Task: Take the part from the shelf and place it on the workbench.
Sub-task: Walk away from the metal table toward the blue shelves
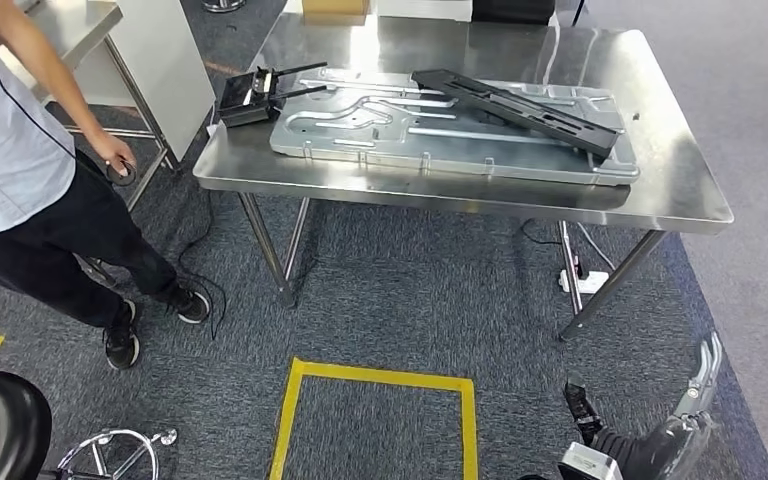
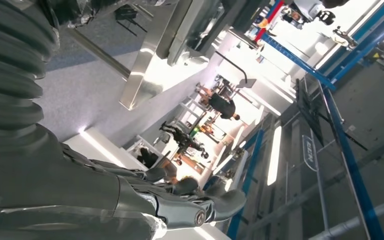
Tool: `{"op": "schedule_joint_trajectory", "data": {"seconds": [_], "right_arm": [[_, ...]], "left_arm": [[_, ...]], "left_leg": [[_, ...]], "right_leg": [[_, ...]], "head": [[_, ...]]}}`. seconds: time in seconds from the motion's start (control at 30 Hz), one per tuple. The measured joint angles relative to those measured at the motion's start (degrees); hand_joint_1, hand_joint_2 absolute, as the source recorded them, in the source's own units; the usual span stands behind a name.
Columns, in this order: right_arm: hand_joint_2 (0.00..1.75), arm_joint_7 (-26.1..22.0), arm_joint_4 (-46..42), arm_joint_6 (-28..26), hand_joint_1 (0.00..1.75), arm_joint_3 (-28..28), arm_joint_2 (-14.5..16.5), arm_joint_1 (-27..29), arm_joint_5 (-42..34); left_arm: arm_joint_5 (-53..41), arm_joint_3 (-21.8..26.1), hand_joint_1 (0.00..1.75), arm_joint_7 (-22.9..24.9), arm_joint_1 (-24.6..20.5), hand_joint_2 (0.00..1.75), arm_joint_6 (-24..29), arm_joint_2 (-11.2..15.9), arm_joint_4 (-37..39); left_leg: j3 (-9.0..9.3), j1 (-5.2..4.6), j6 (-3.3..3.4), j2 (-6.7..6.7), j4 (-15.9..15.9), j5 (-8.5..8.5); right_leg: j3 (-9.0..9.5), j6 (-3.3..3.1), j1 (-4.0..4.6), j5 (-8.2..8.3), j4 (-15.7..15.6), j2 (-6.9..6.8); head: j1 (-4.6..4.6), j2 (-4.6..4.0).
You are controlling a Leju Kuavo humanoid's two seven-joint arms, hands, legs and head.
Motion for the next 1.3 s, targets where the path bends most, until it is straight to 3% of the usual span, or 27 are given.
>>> {"op": "schedule_joint_trajectory", "data": {"seconds": [0.07,0.13,0.2,0.23,0.27,0.3,0.37,0.43,0.53,0.57,0.63,0.7,0.73,0.77,0.8,0.9,0.97,1.07,1.1,1.17,1.2,1.23,1.27,1.3], "right_arm": [[1.75,0.0,0.0,0.0,0.0,0.0,0.0,0.0,-0.3],[1.75,0.0,0.2,0.0,0.0,0.0,0.0,0.0,-0.4],[1.75,0.1,0.4,0.0,0.0,0.0,0.0,-0.1,-0.4],[1.75,0.1,0.6,0.0,0.0,0.0,0.0,-0.2,-0.4],[1.75,0.1,0.8,0.0,0.0,0.0,0.0,-0.4,-0.4],[1.75,0.1,1.0,0.0,0.0,0.0,0.0,-0.6,-0.4],[1.75,0.2,1.2,0.0,0.0,0.0,0.0,-1.2,-0.4],[1.75,0.3,1.3,0.0,0.0,0.0,0.0,-1.7,-0.4],[1.75,0.3,1.6,0.0,0.0,0.1,0.0,-2.0,-0.4],[1.75,0.3,1.7,0.0,0.0,0.1,0.1,-2.1,-0.5],[1.75,0.3,1.8,0.0,0.0,0.1,0.3,-2.1,-0.5],[1.75,0.4,2.1,0.0,0.0,0.1,0.4,-2.1,-0.6],[1.75,0.5,2.3,0.0,0.0,0.1,0.4,-2.1,-0.6],[1.75,0.5,2.4,0.0,0.0,0.1,0.4,-2.1,-0.7],[1.75,0.5,2.6,0.0,0.0,0.1,0.4,-2.1,-0.8],[1.75,0.3,2.8,0.0,0.0,0.1,0.4,-2.0,-1.2],[1.75,0.1,2.8,0.0,0.0,0.1,0.5,-2.0,-1.5],[1.75,0.1,2.8,0.0,0.0,0.1,0.6,-1.9,-1.6],[1.75,0.1,2.8,0.0,0.0,0.1,0.6,-1.9,-1.6],[1.75,0.1,2.8,0.0,0.0,0.1,0.6,-1.8,-1.6],[1.75,0.1,2.8,0.0,0.0,0.1,0.6,-1.7,-1.7],[1.75,0.1,2.8,0.0,0.0,0.1,0.6,-1.7,-1.7],[1.75,0.1,2.8,0.0,0.0,0.1,0.6,-1.6,-1.8],[1.75,0.1,2.9,0.0,0.0,0.1,0.6,-1.6,-1.9]], "left_arm": [[0.0,0.1,0.0,0.3,-0.1,0.0,0.0,0.1,0.0],[0.0,0.3,0.0,0.3,-0.2,0.0,-0.1,0.1,0.0],[0.1,0.7,0.0,0.3,-0.3,0.0,-0.1,0.2,0.0],[0.1,0.8,0.0,0.3,-0.3,0.0,-0.1,0.2,0.0],[0.1,1.0,0.0,0.2,-0.3,0.0,-0.1,0.3,0.0],[0.1,1.1,0.0,0.2,-0.3,0.0,-0.1,0.4,0.0],[0.2,1.2,0.0,0.1,-0.4,0.0,-0.2,0.5,0.0],[0.2,1.4,0.0,0.1,-0.4,0.0,-0.2,0.5,0.0],[0.3,1.8,0.0,0.1,-0.5,0.0,-0.2,0.7,0.0],[0.4,2.0,0.0,0.1,-0.5,0.0,-0.2,0.8,0.0],[0.4,2.4,0.0,0.0,-0.5,0.0,-0.2,1.0,0.0],[0.4,2.6,0.0,-0.2,-0.5,0.0,-0.2,1.0,0.0],[0.4,2.6,0.0,-0.3,-0.5,0.0,-0.2,1.1,0.0],[0.4,2.7,0.0,-0.3,-0.5,0.0,-0.1,1.1,0.0],[0.4,2.7,0.0,-0.4,-0.4,0.0,-0.1,1.1,0.0],[0.4,2.8,0.0,-0.5,-0.5,0.0,0.1,1.2,0.0],[0.4,2.9,0.0,-0.5,-0.6,0.0,0.1,1.3,0.0],[0.4,2.9,0.0,-0.5,-0.5,0.0,0.1,1.3,0.0],[0.4,3.0,0.0,-0.5,-0.5,0.0,0.1,1.3,0.0],[0.4,3.0,0.0,-0.5,-0.6,0.0,0.1,1.3,0.0],[0.4,3.0,0.0,-0.5,-0.6,0.0,0.1,1.3,0.0],[0.5,3.0,0.0,-0.5,-0.6,0.0,0.1,1.3,0.0],[0.5,3.1,0.0,-0.5,-0.6,0.0,0.1,1.3,0.0],[0.5,3.2,0.0,-0.6,-0.5,0.0,0.1,1.3,0.0]], "left_leg": [[-0.49,0.25,0.95,0.23,-0.6,0.78],[-1.3,0.45,1.78,0.45,-0.9,1.78],[-2.47,0.38,2.03,0.46,-0.7,2.64],[-3.08,0.35,1.99,0.47,-0.6,3.03],[-3.7,0.34,1.9,0.46,-0.4,3.36],[-4.25,0.34,1.78,0.46,-0.1,3.61],[-5.12,0.27,1.43,0.41,0.5,3.99],[-5.64,0.13,0.85,0.36,0.9,4.38],[-6.07,0.18,-0.24,0.32,1.2,4.94],[-6.44,0.24,-0.57,0.27,1.8,4.3],[-8.09,0.39,-1.09,0.16,5.9,0.43],[-10.37,0.46,-1.48,0.13,13.0,-4.32],[-10.92,0.5,-1.61,0.14,15.6,-5.4],[-10.56,0.52,-1.64,0.14,16.6,-5.31],[-9.12,0.53,-1.57,0.14,15.4,-4.23],[-1.24,0.34,-0.67,0.09,3.6,-0.93],[0.89,-0.02,-0.09,0.08,-0.5,-0.76],[0.23,0.13,0.89,0.22,-1.2,0.37],[-0.12,0.31,1.38,0.34,-1.5,0.96],[-1.18,0.42,2.04,0.55,-1.7,2.05],[-1.79,0.39,2.14,0.57,-1.6,2.49],[-2.41,0.36,2.09,0.58,-1.5,2.91],[-2.99,0.35,1.99,0.58,-1.4,3.28],[-3.57,0.38,1.85,0.59,-1.2,3.58]], "right_leg": [[-0.51,0.65,-0.05,-0.93,1.0,0.19],[-2.21,1.11,-0.2,-5.12,5.5,0.42],[-4.43,1.48,-0.36,-9.63,12.5,0.47],[-4.83,1.61,-0.45,-10.44,14.8,0.47],[-4.24,1.67,-0.53,-10.05,15.1,0.46],[-2.5,1.66,-0.6,-8.7,13.0,0.46],[2.86,1.38,-0.59,-5.94,4.9,0.47],[5.79,0.89,-0.34,-4.86,-0.4,0.5],[5.31,-0.18,-0.21,-4.28,-1.2,0.45],[4.94,-0.71,-0.31,-3.86,-1.3,0.38],[3.96,-1.64,-0.51,-2.9,-1.5,0.17],[2.73,-1.97,-0.4,-2.08,-1.4,0.09],[2.07,-1.96,-0.34,-1.69,-1.3,0.07],[1.42,-1.91,-0.29,-1.34,-1.1,0.05],[0.83,-1.84,-0.25,-1.04,-0.8,0.05],[-0.25,-1.37,-0.09,-0.34,-0.2,0.07],[-0.57,-0.73,-0.06,0.23,0.0,0.03],[-0.94,0.34,-0.1,0.36,0.3,0.09],[-1.49,0.62,-0.12,-0.94,1.5,0.22],[-3.59,1.08,-0.31,-5.75,7.1,0.48],[-4.78,1.28,-0.42,-8.14,10.8,0.52],[-5.52,1.5,-0.53,-9.51,13.9,0.52],[-5.47,1.68,-0.64,-9.74,15.3,0.53],[-4.34,1.81,-0.76,-8.9,14.7,0.52]], "head": [[0.04,0.0],[0.08,0.0],[0.09,0.0],[0.09,0.0],[0.09,0.0],[0.09,0.0],[0.09,0.0],[0.07,0.0],[0.05,0.0],[0.03,0.0],[-0.02,0.0],[-0.08,0.0],[-0.07,0.0],[-0.08,0.0],[-0.08,0.0],[-0.06,0.0],[-0.05,0.0],[-0.03,0.0],[-0.01,0.0],[0.03,0.0],[0.04,0.0],[0.03,0.0],[0.03,0.0],[0.03,0.0]]}}
